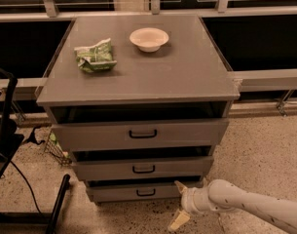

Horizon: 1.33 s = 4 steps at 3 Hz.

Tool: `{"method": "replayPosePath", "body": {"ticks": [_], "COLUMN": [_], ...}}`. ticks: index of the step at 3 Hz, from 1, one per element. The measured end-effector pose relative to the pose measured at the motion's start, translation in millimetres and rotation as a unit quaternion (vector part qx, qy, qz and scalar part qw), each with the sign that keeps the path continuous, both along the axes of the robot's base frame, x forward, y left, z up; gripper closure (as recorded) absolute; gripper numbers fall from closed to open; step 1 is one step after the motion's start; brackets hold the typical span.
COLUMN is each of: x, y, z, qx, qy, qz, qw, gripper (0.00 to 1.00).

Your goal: Open bottom drawer

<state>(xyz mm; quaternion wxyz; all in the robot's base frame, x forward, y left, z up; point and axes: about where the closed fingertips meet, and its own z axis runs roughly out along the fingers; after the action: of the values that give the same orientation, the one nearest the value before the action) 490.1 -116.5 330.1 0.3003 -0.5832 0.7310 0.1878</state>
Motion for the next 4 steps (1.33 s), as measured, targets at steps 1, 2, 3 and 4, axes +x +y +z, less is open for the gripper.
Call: {"method": "replayPosePath", "body": {"ticks": [1,2,3,4], "x": [13.4,25.5,36.4,48.1], "y": [4.6,6.8,8.5,10.4], "z": [-21.9,-48.0,-71.0,-89.6], "qx": [-0.006,-0.013,-0.015,-0.004], "qy": [0.002,0.009,0.013,0.014], "qz": [-0.001,-0.006,-0.009,-0.015], "qw": [1.0,0.9999,0.9998,0.9998], "gripper": [0.0,0.0,0.0,0.0]}}
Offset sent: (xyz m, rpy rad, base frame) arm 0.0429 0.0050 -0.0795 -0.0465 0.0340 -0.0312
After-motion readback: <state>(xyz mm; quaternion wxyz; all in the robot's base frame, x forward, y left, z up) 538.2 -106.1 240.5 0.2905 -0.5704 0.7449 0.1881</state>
